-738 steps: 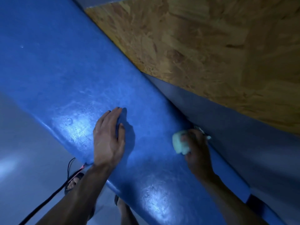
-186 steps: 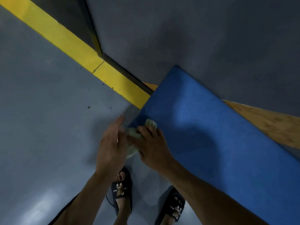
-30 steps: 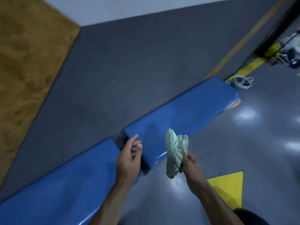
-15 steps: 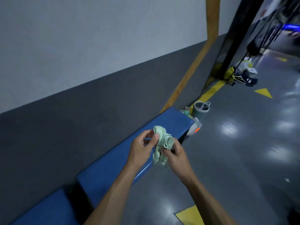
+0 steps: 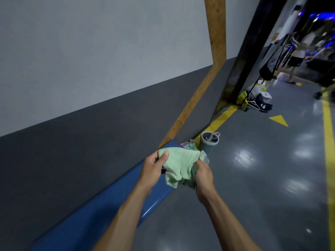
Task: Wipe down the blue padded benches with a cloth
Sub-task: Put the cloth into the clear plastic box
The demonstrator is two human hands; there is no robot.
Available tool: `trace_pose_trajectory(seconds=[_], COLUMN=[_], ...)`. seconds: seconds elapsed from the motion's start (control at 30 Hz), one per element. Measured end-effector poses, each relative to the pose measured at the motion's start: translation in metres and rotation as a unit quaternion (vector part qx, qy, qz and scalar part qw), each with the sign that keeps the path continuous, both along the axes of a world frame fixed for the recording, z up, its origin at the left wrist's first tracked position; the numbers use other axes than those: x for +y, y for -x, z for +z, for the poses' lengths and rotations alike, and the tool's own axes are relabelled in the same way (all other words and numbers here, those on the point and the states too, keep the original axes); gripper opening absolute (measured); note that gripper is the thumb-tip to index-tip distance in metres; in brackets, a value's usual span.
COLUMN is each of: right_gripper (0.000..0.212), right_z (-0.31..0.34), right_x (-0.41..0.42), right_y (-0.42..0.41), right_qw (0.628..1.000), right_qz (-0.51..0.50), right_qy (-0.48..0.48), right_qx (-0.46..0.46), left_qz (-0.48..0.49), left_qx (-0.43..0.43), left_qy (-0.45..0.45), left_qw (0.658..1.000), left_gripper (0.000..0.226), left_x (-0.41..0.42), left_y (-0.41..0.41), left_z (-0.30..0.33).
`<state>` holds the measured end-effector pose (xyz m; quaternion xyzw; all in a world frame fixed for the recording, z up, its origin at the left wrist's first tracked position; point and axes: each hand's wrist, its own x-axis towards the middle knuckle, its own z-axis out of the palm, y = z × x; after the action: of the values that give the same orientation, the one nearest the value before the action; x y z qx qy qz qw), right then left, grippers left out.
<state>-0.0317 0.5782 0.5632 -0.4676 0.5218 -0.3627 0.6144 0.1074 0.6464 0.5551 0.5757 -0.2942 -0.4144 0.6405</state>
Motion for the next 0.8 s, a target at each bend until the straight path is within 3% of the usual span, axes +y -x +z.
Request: trace_pose_trajectory(seconds=[0.17, 0.23, 0.37, 0.47, 0.57, 0.67, 0.8], right_gripper=[0.03, 0.039, 0.055, 0.047, 0.03, 0.024, 0.027], right_z=[-0.006, -0.007, -0.013, -0.024, -0.045, -0.061, -0.079], right_x=[-0.093, -0.121, -0.188, -0.236, -0.295, -0.353, -0.414], right_y=[0.016, 0.022, 0.035, 0.045, 0.055, 0.065, 0.077], right_qw=[0.994, 0.989, 0.974, 0.985, 0.993, 0.99, 0.977], right_qz=[-0.05, -0.024, 0.07, 0.131, 0.111, 0.124, 0.157], right_qy=[-0.091, -0.13, -0.12, -0.066, -0.042, -0.063, -0.14], right_qx=[-0.018, -0.062, -0.181, -0.088, -0.018, -0.003, -0.045], left_qz=[-0.053, -0.044, -0.03, -0.015, -0.019, -0.018, 0.031], left_qx=[0.028, 0.019, 0.008, -0.001, 0.014, 0.03, 0.051], left_qy=[-0.021, -0.015, -0.009, -0.016, -0.033, -0.046, -0.06], left_qw=[0.998, 0.999, 0.999, 1.0, 0.999, 0.998, 0.996], left_gripper=[0.025, 0.025, 0.025, 0.022, 0.021, 0.034, 0.024], left_x=[-0.087, -0.116, -0.185, -0.237, -0.286, -0.331, -0.375], left_y=[0.004, 0.007, 0.013, 0.02, 0.033, 0.048, 0.064], left_z=[-0.003, -0.005, -0.018, -0.032, -0.047, -0.066, -0.085])
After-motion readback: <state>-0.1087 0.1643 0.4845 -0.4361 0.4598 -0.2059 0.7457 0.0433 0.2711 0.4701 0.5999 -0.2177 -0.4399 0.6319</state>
